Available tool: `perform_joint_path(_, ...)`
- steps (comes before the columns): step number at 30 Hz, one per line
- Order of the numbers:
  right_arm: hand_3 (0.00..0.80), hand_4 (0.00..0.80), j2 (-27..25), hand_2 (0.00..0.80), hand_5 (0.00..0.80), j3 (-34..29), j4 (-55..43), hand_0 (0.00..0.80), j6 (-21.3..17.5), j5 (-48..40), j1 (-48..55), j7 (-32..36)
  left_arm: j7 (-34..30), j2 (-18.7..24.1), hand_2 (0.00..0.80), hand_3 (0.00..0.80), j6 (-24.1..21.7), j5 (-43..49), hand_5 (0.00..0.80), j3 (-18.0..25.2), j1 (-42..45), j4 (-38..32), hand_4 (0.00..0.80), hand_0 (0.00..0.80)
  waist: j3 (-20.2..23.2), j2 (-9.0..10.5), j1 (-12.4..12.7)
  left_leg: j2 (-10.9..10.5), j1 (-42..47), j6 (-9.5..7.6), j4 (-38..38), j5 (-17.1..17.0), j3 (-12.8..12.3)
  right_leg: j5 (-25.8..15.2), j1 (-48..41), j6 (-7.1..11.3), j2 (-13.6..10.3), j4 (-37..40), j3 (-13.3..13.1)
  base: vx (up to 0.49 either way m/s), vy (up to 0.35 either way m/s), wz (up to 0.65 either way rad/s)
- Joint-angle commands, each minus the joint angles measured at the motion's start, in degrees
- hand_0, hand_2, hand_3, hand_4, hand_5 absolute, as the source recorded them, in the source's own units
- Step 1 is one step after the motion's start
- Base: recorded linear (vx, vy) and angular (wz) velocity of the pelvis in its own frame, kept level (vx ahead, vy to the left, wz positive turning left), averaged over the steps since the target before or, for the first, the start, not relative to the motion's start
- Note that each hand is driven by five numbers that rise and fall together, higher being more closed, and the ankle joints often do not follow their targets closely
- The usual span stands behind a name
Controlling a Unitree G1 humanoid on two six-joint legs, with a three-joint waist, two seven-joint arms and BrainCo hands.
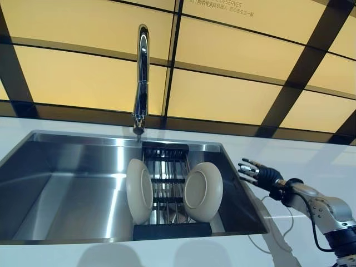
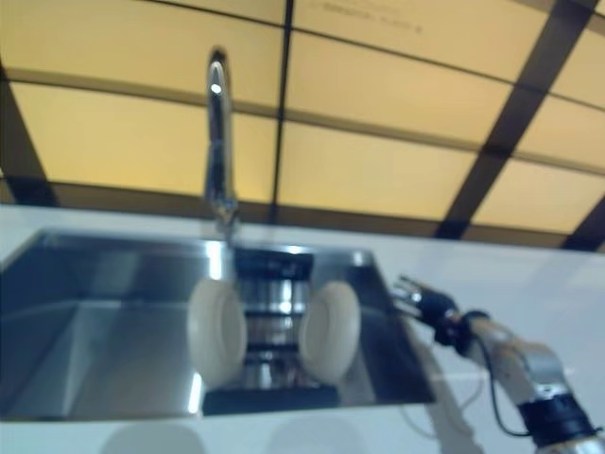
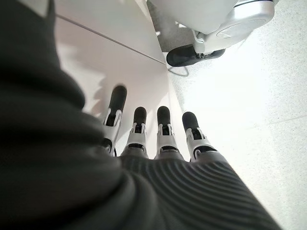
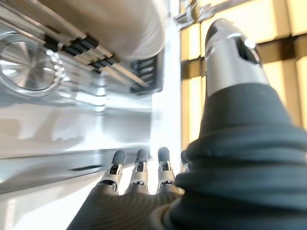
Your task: Take plates into dishwasher
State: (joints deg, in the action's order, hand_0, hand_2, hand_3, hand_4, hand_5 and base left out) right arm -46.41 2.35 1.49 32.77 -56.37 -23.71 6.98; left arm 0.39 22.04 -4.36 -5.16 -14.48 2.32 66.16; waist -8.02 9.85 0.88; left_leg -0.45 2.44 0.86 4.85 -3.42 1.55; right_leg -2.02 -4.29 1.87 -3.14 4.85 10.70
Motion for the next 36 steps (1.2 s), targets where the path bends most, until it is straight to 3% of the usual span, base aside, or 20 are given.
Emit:
perform_joint_path(1,0.0,0.0,-1.4,0.0,0.0,-0.7,-6.0,0.0,-6.6,-0.4,1.7,1.2,0.4,0.3,0.0,0.0,-3.8,1.0,0.0,0.2,-3.0,2.5,0.0,0.0,2.2,-0.92,0.2,1.2,-0.6,-0.24,0.1,1.5,-3.7,0.7,0.7,1.52,0.6,-3.4,-0.1,-0.024,0.019,-0.06)
perform_joint_path(9,0.0,0.0,0.4,0.0,0.0,0.1,-8.1,0.0,-8.9,-1.0,1.9,-0.6,0.8,-0.3,0.0,0.0,-4.3,0.3,0.0,-1.0,-3.6,3.5,0.0,0.0,2.3,-1.34,0.0,1.1,-1.0,-0.28,0.1,1.5,-4.0,0.7,1.1,1.54,0.4,-3.2,-0.1,-0.013,0.003,-0.05)
perform_joint_path(25,0.0,0.0,5.6,0.0,0.0,6.8,-12.5,0.0,-2.7,-6.0,5.7,-3.1,1.3,-1.3,0.0,0.0,-3.4,0.0,0.0,-2.4,-4.9,3.3,0.0,0.0,2.4,-1.71,-0.1,1.0,-1.4,-0.2,0.1,1.2,-3.8,0.8,1.4,1.38,0.6,-3.2,-0.3,0.0,0.0,0.0)
perform_joint_path(36,0.0,0.0,8.8,0.0,0.0,8.6,-12.4,0.0,-1.9,-4.3,8.0,-4.7,1.6,-2.1,0.0,0.0,-3.8,-0.3,0.0,-2.8,-5.2,4.0,0.0,0.0,2.2,-2.16,0.2,0.8,-1.3,-0.45,0.1,1.1,-3.1,1.1,1.1,1.28,0.4,-3.6,0.0,0.0,0.0,0.0)
